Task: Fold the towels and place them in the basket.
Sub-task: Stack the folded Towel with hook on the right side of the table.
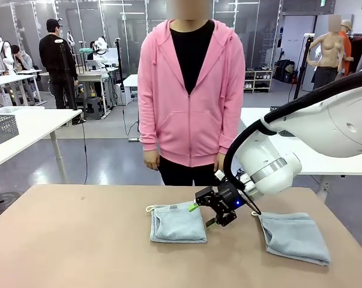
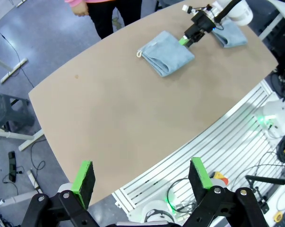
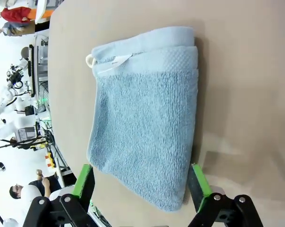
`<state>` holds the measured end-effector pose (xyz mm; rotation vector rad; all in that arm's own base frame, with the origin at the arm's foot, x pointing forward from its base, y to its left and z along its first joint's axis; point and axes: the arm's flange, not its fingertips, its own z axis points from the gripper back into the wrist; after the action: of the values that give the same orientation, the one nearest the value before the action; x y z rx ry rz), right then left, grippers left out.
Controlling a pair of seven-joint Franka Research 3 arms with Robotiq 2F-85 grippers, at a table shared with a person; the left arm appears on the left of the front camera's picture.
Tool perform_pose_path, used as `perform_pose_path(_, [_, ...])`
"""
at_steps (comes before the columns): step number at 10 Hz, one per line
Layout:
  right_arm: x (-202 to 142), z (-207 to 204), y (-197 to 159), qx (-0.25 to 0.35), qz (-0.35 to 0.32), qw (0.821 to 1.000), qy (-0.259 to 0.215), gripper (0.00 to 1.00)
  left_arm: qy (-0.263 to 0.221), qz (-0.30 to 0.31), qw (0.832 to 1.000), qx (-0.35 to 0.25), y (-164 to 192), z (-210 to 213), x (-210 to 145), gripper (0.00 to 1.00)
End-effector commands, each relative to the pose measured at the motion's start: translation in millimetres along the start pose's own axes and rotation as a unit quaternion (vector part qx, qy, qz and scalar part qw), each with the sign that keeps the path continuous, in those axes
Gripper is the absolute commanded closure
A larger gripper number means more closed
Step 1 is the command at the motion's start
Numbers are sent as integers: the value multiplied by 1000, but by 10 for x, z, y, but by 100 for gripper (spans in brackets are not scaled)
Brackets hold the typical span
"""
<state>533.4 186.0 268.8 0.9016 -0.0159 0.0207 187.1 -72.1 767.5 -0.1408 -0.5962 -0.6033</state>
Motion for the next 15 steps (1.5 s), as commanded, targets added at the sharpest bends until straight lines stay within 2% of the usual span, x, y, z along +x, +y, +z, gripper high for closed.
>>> perform_pose_path(1, [105, -117, -29, 11, 6, 1000, -2, 0, -5, -3, 1000, -1, -2, -8, 7, 0])
perform_pose_path(7, [149, -343, 37, 13, 0, 1000, -7, 0, -5, -3, 1000, -1, -2, -8, 7, 0])
perform_pose_path(8, [137, -360, 45, 18, -5, 1000, -12, 10, -5, -3, 1000, -1, -2, -8, 7, 0])
perform_pose_path(9, [124, -399, 66, 15, -8, 1000, -14, 54, -5, -3, 1000, -1, -2, -8, 7, 0])
perform_pose_path(10, [105, -424, 103, 11, -14, 1000, -21, 70, -5, -3, 1000, -1, -2, -8, 7, 0])
perform_pose_path(11, [94, -437, 127, 8, -20, 999, -26, 100, -5, -3, 1000, -1, -2, -8, 7, 0])
perform_pose_path(14, [46, -444, 213, -7, -36, 999, -34, 97, -5, -3, 1000, -1, -2, -8, 7, 0])
perform_pose_path(15, [34, -447, 254, -12, -39, 999, -34, 100, -5, -3, 1000, -1, -2, -8, 7, 0])
